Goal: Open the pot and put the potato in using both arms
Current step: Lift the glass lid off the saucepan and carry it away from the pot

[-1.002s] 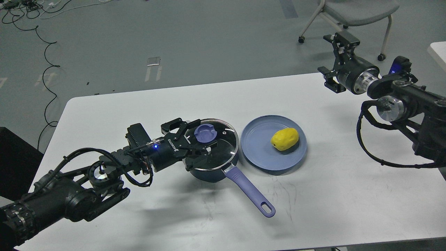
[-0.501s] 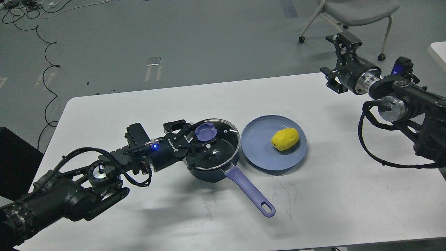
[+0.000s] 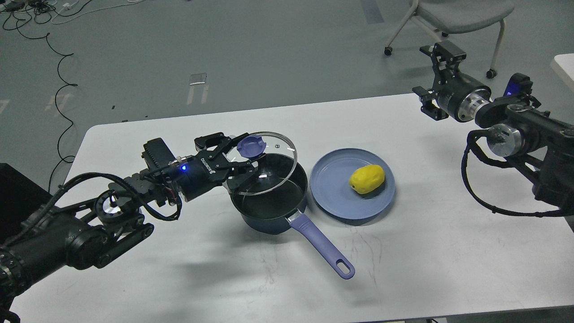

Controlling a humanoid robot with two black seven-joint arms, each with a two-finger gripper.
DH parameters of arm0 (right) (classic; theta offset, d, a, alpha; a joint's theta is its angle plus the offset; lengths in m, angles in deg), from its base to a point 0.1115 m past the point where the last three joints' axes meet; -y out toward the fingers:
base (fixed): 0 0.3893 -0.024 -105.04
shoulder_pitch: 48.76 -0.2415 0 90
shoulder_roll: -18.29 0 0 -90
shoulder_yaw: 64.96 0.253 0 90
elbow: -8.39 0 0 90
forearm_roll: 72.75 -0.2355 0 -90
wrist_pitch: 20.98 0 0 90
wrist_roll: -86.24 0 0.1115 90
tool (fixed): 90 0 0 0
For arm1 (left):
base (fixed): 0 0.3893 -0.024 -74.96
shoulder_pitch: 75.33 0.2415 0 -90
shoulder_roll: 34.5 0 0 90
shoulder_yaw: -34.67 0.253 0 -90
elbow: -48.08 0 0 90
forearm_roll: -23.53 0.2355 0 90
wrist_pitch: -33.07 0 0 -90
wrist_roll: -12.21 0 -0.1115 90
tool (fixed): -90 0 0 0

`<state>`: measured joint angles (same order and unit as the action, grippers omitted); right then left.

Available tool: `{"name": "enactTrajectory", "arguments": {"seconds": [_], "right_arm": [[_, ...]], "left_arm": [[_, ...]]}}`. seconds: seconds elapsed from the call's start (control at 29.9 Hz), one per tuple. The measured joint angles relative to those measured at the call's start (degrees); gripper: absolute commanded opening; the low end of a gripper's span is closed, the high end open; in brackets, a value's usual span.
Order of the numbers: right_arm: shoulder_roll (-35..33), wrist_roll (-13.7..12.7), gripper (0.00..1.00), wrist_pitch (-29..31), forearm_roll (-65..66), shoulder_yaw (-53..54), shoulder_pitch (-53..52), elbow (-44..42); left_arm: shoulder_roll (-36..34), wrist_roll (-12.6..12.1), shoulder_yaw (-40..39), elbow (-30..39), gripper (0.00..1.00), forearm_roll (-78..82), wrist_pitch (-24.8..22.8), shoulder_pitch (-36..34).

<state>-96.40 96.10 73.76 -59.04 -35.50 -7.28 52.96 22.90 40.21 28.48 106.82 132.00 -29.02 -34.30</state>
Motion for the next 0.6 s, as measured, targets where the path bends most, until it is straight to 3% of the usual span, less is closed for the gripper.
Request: {"name": "enactTrajectory", "arguments": {"seconds": [0.6], "right_arm": [[0.1, 0.3, 1.0, 0.0, -0.1, -1.3, -0.1, 0.0]], "left_arm": [[-12.6, 0.0, 0.3, 0.8, 0.39, -4.0, 0.1, 3.9]]}}
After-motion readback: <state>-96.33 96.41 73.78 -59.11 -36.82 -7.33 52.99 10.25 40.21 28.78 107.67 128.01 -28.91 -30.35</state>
